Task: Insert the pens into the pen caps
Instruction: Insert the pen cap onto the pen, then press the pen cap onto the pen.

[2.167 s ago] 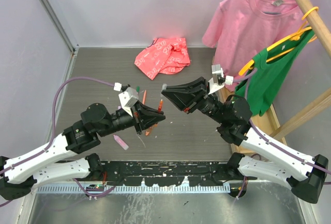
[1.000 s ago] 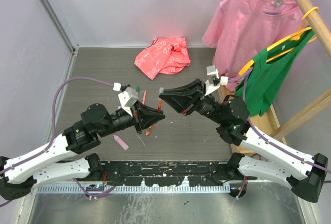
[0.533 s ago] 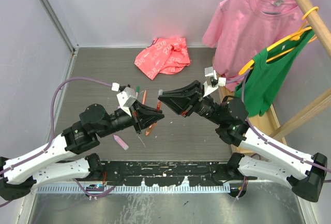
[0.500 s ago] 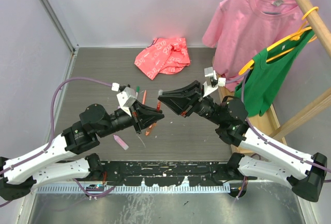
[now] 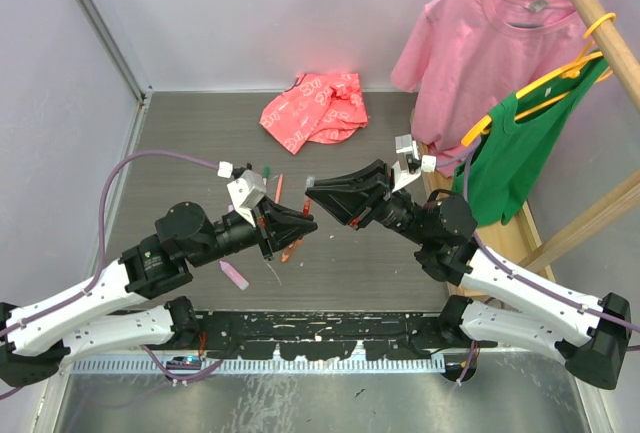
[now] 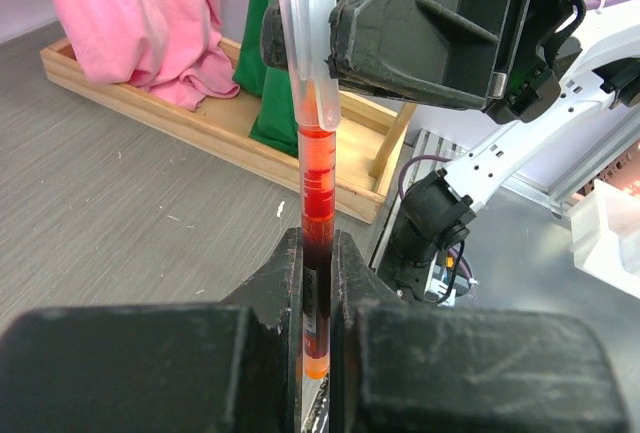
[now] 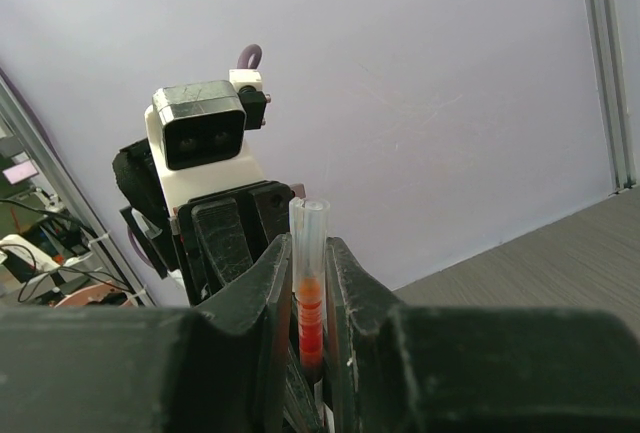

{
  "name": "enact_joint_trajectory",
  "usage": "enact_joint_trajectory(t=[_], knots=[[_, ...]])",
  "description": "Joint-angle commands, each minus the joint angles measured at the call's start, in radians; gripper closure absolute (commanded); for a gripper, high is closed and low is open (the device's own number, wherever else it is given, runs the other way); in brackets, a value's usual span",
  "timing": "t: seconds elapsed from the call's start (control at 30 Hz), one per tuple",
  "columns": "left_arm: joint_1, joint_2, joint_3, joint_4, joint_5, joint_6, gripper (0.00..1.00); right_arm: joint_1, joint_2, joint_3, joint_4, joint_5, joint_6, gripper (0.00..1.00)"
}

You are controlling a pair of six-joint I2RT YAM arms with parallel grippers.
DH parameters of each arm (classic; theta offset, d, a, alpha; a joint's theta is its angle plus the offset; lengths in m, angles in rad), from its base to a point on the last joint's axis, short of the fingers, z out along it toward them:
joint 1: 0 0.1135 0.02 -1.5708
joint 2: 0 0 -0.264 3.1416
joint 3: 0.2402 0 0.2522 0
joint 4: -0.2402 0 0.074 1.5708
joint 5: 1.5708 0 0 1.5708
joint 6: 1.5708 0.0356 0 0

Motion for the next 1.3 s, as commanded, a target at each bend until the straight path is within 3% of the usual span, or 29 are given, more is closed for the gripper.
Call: enact_joint_trajectory(t=[0.0, 0.83, 1.27], knots=[[-0.003, -0.011, 0.036, 0.127, -0.03, 0.025, 1.0, 0.022, 0.004, -0.017, -0.026, -0.042, 0.009, 0.78], [-0.002, -0.022, 0.018, 0.086, -0.02, 0.019, 1.0, 0.021, -0.103, 0.08, -0.203, 0.01, -0.125, 0.48], [-0.002, -0.012, 0.027, 0.045, 0.03, 0.028, 1.0, 0.022, -0.081, 0.228, -0.379, 0.089, -0.194, 0.4]])
